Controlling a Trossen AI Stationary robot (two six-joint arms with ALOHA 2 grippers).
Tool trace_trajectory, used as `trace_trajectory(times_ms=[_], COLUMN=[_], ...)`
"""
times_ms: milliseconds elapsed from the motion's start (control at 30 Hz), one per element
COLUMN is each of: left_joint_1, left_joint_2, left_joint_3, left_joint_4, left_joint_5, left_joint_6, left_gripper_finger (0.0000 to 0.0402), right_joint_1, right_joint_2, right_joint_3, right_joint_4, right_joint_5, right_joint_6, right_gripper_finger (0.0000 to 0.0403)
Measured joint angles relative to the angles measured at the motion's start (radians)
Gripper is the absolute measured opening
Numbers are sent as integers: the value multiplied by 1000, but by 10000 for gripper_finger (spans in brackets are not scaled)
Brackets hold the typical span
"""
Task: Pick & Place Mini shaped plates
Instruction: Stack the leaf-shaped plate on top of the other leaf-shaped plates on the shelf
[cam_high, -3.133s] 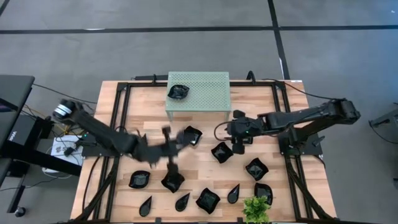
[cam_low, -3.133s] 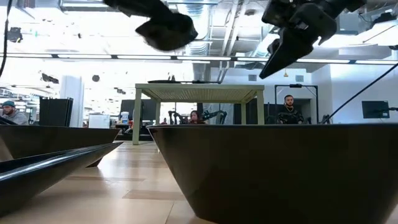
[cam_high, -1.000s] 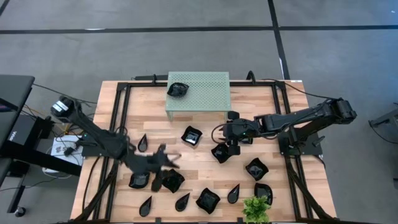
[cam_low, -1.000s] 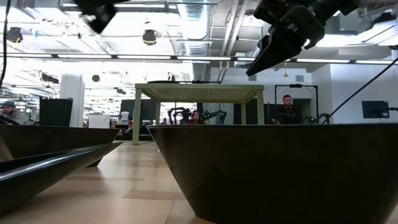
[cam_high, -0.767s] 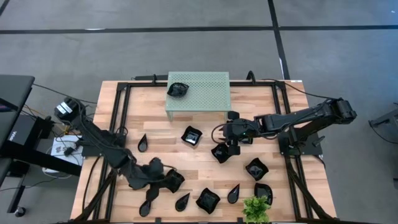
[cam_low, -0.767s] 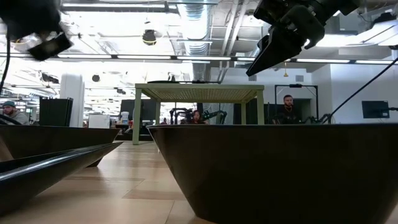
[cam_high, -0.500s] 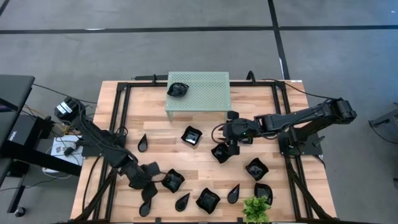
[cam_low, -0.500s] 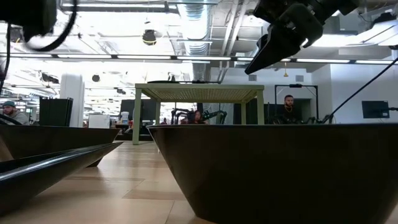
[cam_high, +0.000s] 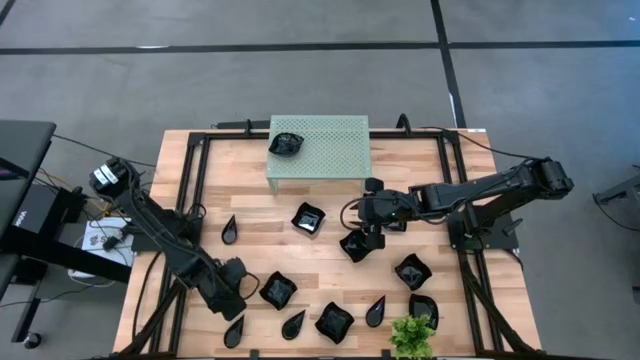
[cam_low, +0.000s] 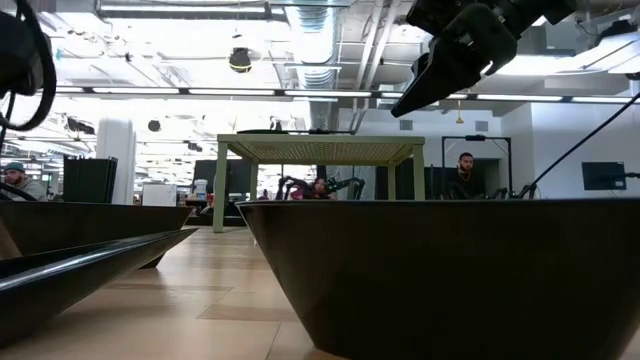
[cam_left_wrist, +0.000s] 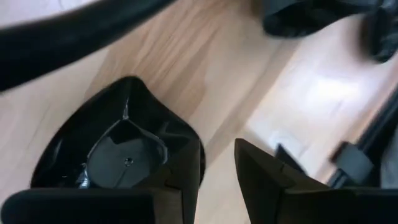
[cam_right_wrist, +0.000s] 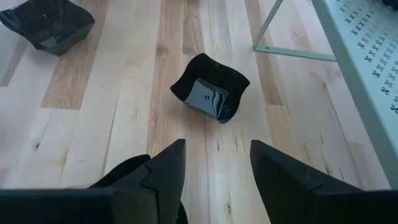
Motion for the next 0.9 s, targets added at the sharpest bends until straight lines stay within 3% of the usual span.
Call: trace_trajectory(times_ms=[367,633,700,900], left_joint_1=[-7,-6,-6,24], left_joint_2=[147,109,100,96], left_joint_3=[6,25,42,121], left_joint_4=[13,0,4,-6], left_joint_5=[46,41,23,-92], left_joint_6=[11,20,21,156], left_gripper_finger=[97,30,10,5], right_joint_1=[0,1,1,0], right_joint_2=[0,0,0,0], right_joint_3=[0,0,0,0], right_joint_4=[0,2,6,19], right_joint_5=[0,0,0,0], right_joint_6=[0,0,0,-49], right_gripper_finger=[175,175,175,175])
